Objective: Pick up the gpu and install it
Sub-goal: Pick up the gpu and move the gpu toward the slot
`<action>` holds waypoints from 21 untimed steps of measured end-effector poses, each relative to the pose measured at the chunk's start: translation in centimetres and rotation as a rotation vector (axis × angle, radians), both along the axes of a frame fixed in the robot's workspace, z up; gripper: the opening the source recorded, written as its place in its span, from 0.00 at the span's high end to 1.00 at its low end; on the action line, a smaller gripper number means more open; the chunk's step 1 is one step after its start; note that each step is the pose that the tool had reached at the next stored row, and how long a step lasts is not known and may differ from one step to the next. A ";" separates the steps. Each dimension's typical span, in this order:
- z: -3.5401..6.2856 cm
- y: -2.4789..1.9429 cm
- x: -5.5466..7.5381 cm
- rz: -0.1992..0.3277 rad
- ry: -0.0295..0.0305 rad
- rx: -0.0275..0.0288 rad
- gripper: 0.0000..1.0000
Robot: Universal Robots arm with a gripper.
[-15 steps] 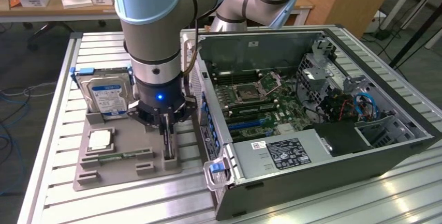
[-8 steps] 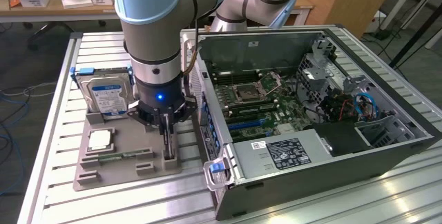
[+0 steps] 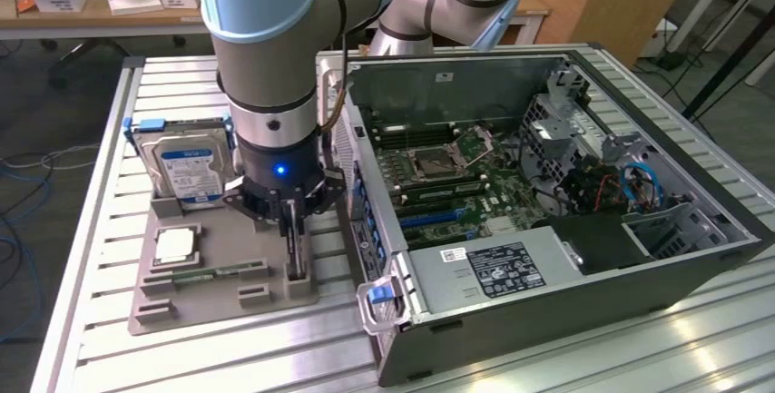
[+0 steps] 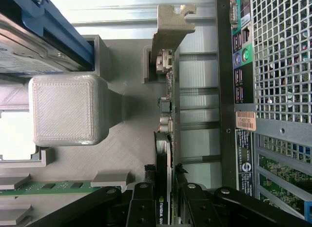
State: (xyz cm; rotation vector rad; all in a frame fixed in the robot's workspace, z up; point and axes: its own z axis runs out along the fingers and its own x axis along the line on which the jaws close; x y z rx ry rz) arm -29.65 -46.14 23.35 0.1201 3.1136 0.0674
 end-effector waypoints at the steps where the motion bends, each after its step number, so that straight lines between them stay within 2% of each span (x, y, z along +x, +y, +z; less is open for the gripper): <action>1: 0.00 0.00 0.0 0.000 -0.0001 0.0000 0.74; 14: 0.01 0.00 0.0 0.000 -0.0003 0.0003 0.74; 21: 0.80 0.00 0.0 0.000 -0.0001 0.0001 0.74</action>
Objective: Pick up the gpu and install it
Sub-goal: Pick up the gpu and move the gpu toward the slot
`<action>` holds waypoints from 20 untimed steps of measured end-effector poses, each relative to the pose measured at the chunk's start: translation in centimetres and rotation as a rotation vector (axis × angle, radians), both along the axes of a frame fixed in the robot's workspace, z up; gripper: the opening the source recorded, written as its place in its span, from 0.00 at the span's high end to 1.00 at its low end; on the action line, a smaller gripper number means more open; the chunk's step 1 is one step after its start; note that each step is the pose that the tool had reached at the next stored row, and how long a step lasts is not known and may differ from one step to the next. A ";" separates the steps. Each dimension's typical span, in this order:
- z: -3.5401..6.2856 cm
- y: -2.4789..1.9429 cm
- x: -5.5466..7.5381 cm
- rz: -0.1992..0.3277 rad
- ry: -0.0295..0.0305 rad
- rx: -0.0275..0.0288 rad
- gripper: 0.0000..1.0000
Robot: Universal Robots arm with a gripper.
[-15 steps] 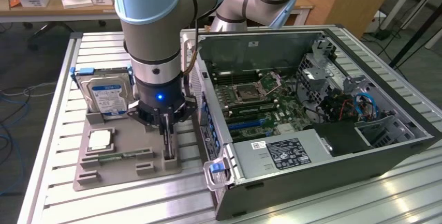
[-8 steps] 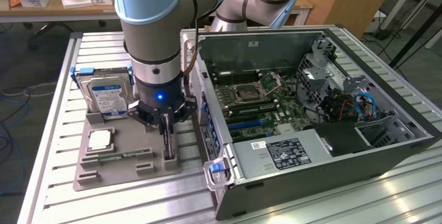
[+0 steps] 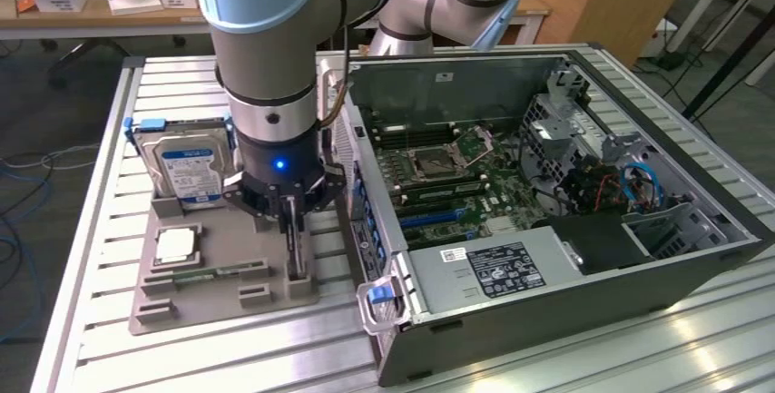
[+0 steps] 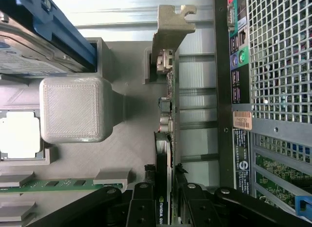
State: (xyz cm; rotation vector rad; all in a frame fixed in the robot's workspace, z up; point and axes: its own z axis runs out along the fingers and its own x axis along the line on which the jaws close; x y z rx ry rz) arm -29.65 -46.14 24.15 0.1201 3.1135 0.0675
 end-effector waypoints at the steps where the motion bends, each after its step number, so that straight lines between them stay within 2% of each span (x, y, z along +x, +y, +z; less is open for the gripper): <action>1: 0.14 0.00 0.0 0.000 0.0000 0.0000 0.74; 10: 1.57 0.00 0.0 0.000 0.0001 -0.0002 0.74; 13: 2.01 0.00 0.0 0.000 0.0001 -0.0019 0.74; 20: 3.66 0.00 0.0 0.000 0.0000 -0.0026 0.74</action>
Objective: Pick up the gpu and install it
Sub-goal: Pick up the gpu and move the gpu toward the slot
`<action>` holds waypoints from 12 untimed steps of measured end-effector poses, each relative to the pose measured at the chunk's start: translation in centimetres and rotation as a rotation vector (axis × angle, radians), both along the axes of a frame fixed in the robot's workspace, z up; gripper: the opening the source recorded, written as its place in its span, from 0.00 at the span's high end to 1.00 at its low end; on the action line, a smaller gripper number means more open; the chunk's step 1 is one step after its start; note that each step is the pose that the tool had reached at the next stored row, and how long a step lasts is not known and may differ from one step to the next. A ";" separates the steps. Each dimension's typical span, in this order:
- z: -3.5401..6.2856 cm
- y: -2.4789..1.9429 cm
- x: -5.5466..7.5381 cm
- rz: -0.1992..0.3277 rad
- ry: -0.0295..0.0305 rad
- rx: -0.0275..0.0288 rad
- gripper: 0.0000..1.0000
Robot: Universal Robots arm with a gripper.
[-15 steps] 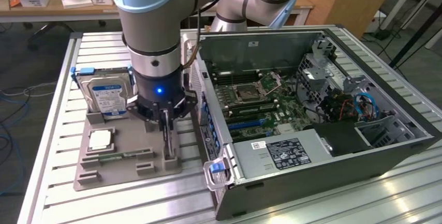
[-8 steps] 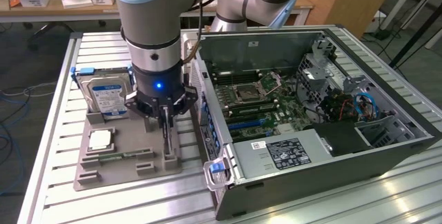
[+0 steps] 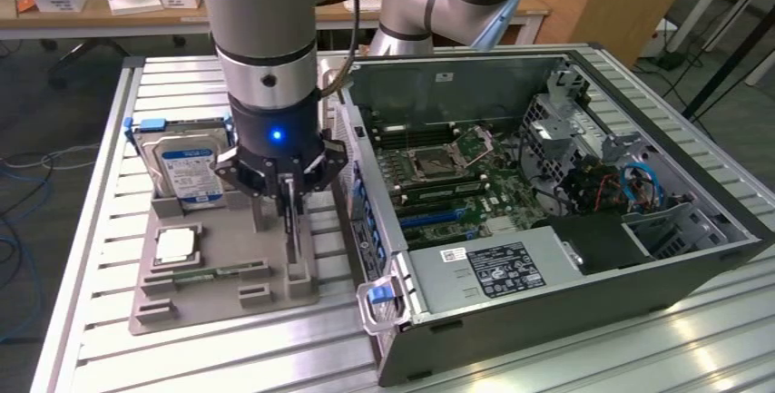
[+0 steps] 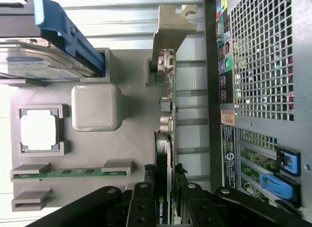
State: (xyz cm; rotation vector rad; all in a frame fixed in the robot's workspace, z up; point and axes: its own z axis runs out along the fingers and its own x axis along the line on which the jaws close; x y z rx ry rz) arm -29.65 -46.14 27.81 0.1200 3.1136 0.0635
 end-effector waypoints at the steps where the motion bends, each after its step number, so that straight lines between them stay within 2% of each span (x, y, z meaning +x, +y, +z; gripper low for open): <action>1: 0.29 0.00 0.0 0.000 0.0001 0.0000 0.74; 3: 0.87 0.01 0.0 0.000 0.0041 0.0000 0.74; 7: 1.91 0.00 0.0 0.000 0.0209 0.0000 0.74; 12: 3.08 0.00 0.0 0.001 0.0217 -0.0004 0.74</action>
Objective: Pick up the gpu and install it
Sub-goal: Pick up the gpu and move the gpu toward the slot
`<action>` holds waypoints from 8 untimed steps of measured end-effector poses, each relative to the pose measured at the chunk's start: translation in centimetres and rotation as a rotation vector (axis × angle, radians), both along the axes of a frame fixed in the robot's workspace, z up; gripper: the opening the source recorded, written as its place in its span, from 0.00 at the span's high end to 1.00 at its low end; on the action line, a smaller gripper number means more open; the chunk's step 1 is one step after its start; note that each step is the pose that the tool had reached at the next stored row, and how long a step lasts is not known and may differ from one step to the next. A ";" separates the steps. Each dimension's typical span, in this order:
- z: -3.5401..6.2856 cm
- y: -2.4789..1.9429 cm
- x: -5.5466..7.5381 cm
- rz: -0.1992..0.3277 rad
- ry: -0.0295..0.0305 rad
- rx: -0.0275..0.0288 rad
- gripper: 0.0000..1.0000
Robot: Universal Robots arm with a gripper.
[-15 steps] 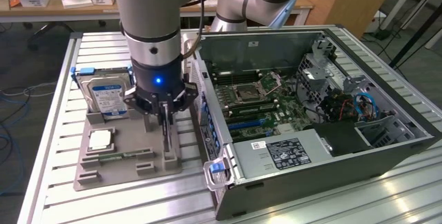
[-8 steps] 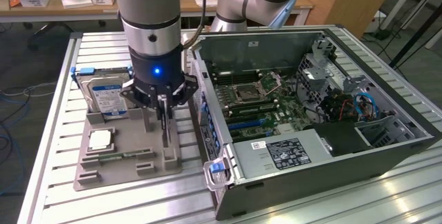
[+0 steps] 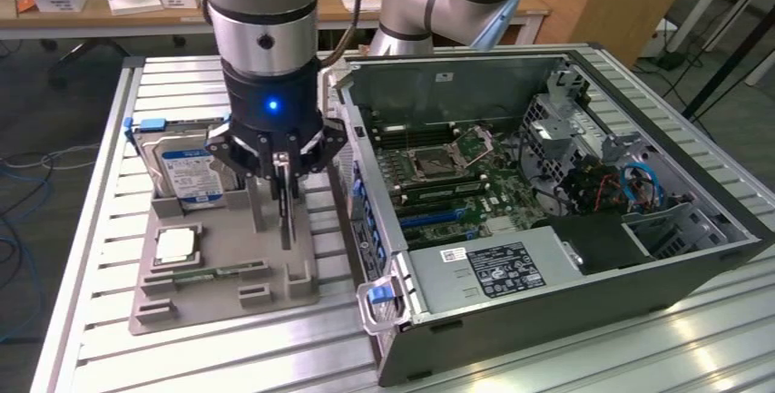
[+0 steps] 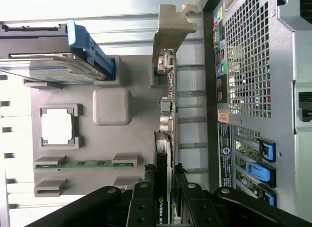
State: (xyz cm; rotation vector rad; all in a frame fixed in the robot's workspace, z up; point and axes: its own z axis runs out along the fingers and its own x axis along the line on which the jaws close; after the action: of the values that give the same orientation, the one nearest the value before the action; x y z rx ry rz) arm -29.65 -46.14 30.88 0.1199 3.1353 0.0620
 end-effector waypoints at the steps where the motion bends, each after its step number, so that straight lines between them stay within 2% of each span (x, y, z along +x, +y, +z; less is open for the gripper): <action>1: 0.18 0.00 0.0 0.002 0.0000 -0.0001 0.74; 8: 1.30 0.00 0.0 0.022 -0.0001 -0.0001 0.74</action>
State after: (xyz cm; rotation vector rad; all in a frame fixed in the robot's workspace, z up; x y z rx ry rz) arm -29.65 -46.14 32.18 0.0861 3.1367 0.0619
